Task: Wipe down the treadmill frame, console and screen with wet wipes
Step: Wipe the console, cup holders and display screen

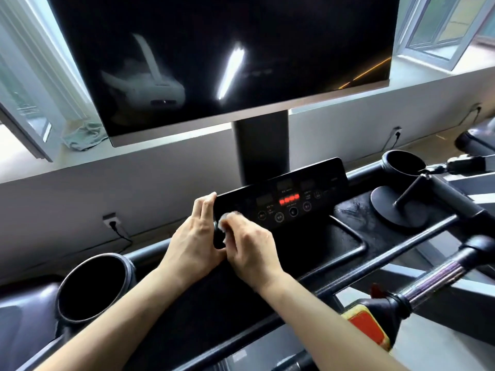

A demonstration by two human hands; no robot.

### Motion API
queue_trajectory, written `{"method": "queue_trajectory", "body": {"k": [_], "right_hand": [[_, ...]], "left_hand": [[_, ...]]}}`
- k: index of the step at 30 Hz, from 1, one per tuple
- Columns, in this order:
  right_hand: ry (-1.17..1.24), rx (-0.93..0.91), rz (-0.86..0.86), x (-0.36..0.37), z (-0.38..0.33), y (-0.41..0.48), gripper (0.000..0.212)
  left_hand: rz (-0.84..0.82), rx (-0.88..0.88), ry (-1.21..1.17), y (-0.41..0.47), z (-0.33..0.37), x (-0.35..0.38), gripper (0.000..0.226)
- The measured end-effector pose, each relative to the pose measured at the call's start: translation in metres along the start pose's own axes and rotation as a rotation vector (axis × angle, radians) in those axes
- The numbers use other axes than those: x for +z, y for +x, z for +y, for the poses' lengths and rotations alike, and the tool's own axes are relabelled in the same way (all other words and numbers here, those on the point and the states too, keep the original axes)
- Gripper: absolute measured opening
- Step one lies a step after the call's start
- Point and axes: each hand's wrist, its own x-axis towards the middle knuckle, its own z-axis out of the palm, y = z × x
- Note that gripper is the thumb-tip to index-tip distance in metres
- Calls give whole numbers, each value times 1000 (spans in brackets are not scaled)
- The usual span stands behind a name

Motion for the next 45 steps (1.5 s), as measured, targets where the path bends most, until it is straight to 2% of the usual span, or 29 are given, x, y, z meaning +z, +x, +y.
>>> {"method": "queue_trajectory", "body": {"k": [4,6,8,11,13,16,20,23,25,28,31,34,37,39,40,45], "right_hand": [[-1,-95,-91,0,1,-10,11],[-5,-80,-100,-13,18,-13,17],[-38,20,-19,-28,39,-15,23],[-123,259,156,-40,56,-15,20],[-141,350,214,-36,50,-13,17],[-85,257,164,-17,21,-15,15],[26,36,-84,0,-5,-28,11],[-5,10,-87,-10,9,-25,12],[-69,77,-10,-24,27,-23,13],[-112,321,149,-41,49,-20,9],[-110,445,193,-35,42,-13,10],[-77,327,154,-17,15,-13,10],[15,105,-105,-8,-5,-11,10],[-23,33,-169,-13,0,-4,10],[-42,57,-138,-17,5,1,10],[-68,357,258,-39,35,34,7]], "left_hand": [[-12,40,-3,-1,-8,0,111],[-20,36,-31,-1,-8,-3,116],[-17,50,-36,-1,-6,-4,116],[-5,50,-47,1,-6,-2,114],[6,53,-44,2,-7,-1,112],[17,48,-43,2,-7,0,109],[39,54,-39,1,-8,-1,99],[44,65,-25,1,-8,-2,99],[37,69,-20,2,-8,-2,103],[36,73,-19,3,-9,0,106],[39,70,-20,2,-9,0,106],[46,69,-18,3,-9,-1,102],[51,57,-26,4,-8,-2,94],[46,53,-24,4,-7,-3,94],[38,51,-17,4,-7,-4,97],[22,54,-6,5,-5,-5,102]]}}
